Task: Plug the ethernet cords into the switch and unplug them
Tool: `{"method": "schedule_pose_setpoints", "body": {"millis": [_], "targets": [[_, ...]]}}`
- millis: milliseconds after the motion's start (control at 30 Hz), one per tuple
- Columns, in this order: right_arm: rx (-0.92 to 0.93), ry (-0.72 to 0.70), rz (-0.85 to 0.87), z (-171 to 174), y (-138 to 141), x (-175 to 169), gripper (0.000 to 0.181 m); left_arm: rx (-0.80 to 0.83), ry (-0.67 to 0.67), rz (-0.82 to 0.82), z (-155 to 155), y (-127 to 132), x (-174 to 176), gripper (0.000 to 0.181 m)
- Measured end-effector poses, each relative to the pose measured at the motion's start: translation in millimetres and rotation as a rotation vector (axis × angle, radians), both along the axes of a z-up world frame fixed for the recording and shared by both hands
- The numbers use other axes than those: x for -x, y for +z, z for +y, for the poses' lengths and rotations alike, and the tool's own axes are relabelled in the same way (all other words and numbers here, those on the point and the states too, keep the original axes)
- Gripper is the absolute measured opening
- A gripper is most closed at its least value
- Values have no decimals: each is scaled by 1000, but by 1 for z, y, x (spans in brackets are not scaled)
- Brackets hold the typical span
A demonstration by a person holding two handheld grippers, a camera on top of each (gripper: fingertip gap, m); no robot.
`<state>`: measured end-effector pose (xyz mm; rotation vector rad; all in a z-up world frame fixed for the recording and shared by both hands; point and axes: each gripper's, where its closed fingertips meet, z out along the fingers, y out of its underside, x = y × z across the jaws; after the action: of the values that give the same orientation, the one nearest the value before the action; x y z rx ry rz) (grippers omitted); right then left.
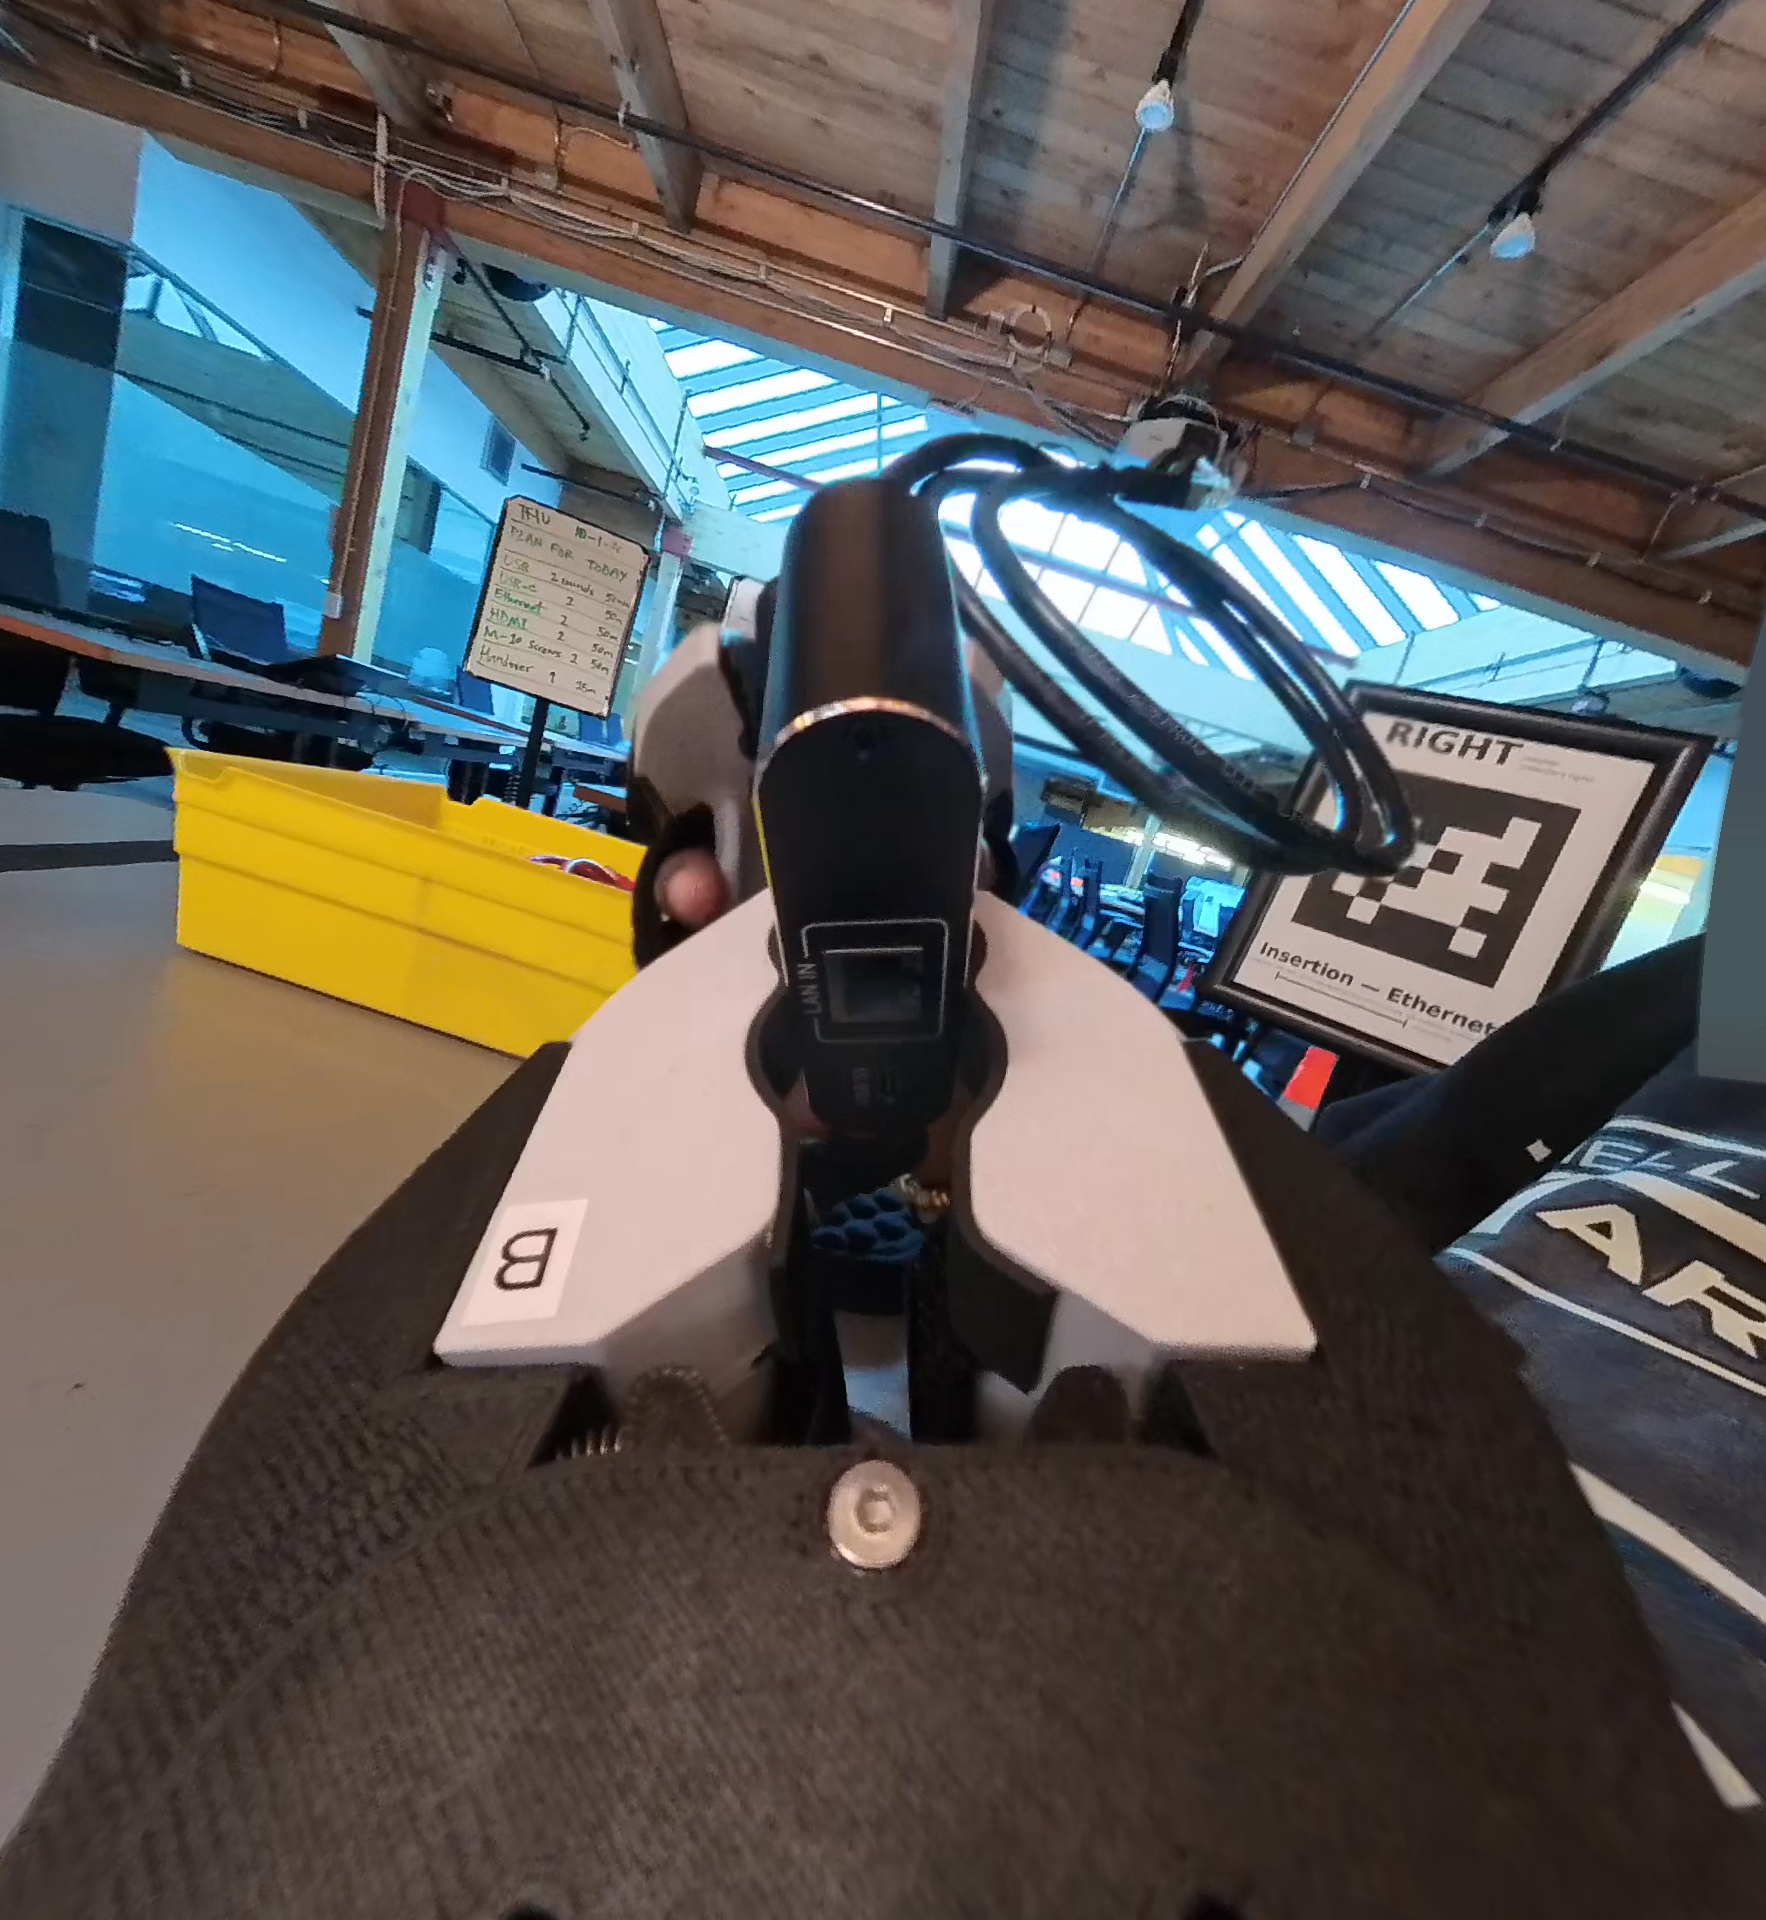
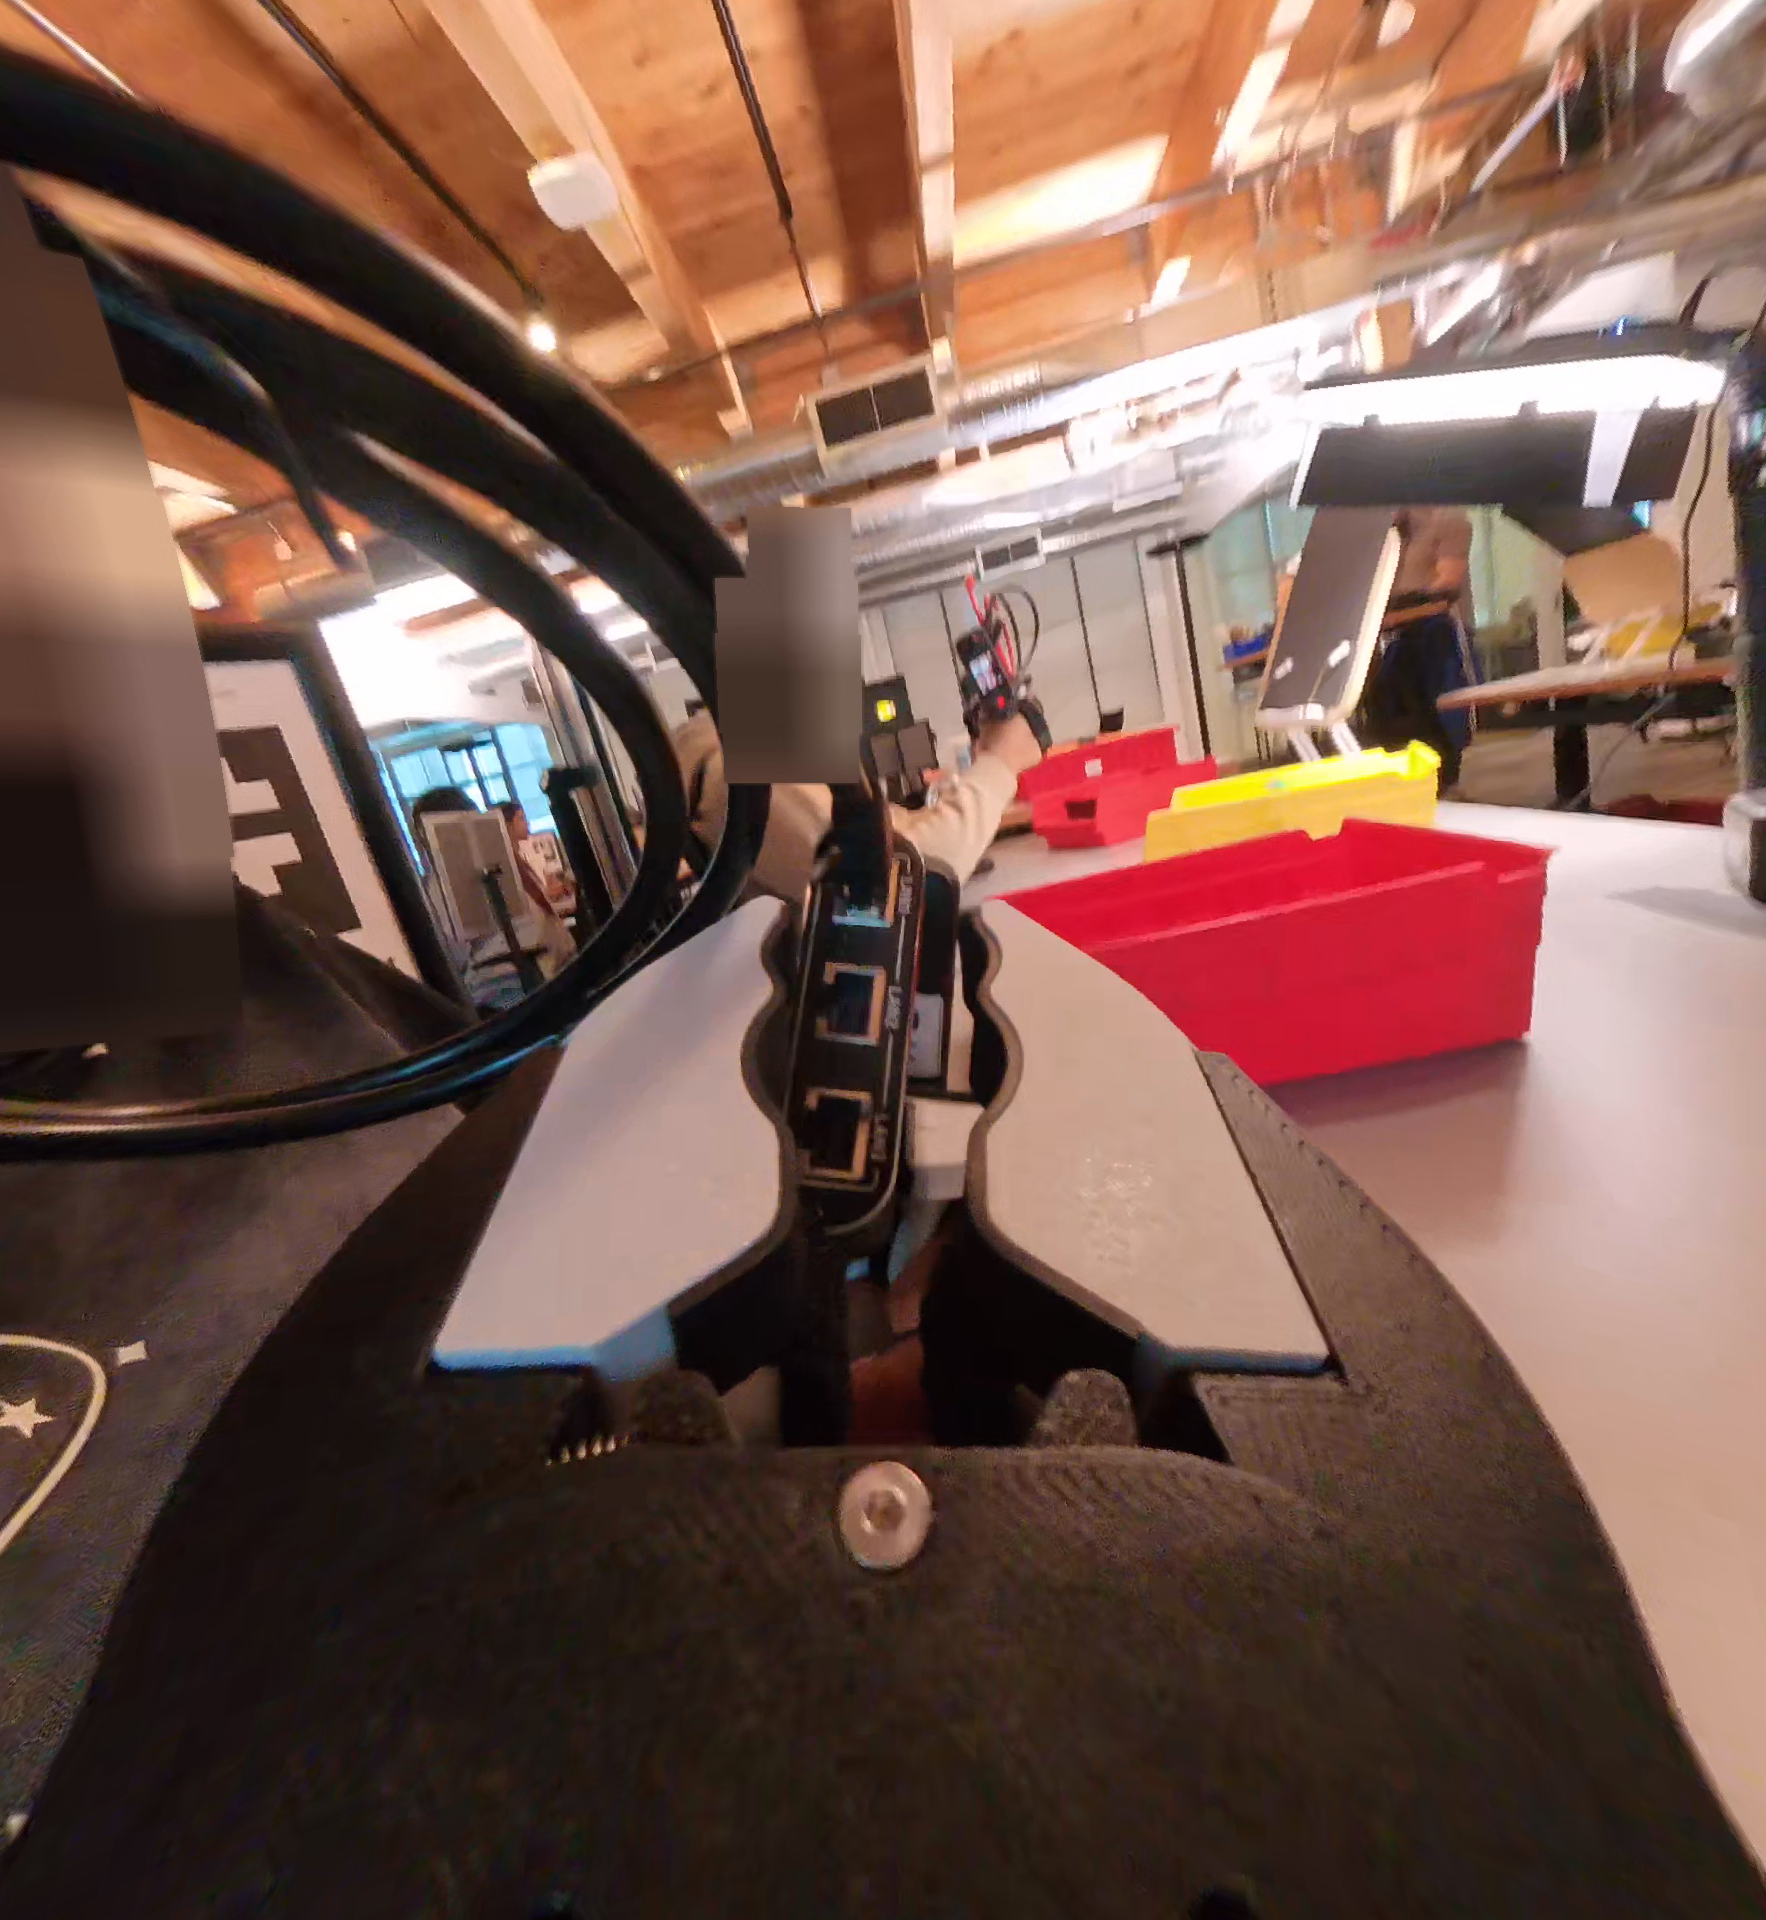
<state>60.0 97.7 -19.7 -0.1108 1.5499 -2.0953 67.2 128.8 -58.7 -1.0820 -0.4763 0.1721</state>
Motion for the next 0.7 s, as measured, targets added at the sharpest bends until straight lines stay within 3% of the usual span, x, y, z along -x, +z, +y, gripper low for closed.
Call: {"method": "schedule_pose_setpoints", "body": {"millis": [133,433,567,700], "targets": [[83,7,-30,9,12,0,17,70,27,21,6,-5,0,26],[62,28,143,16,9,-14,13,105,34,64,10,-5,-4,26],[27,86,185,15,6,-28,13,21,39,121,2,9,-10,42],[-26,84,211,7,-3,-33,12,4,69,190,-3,16,-15,28]]}}
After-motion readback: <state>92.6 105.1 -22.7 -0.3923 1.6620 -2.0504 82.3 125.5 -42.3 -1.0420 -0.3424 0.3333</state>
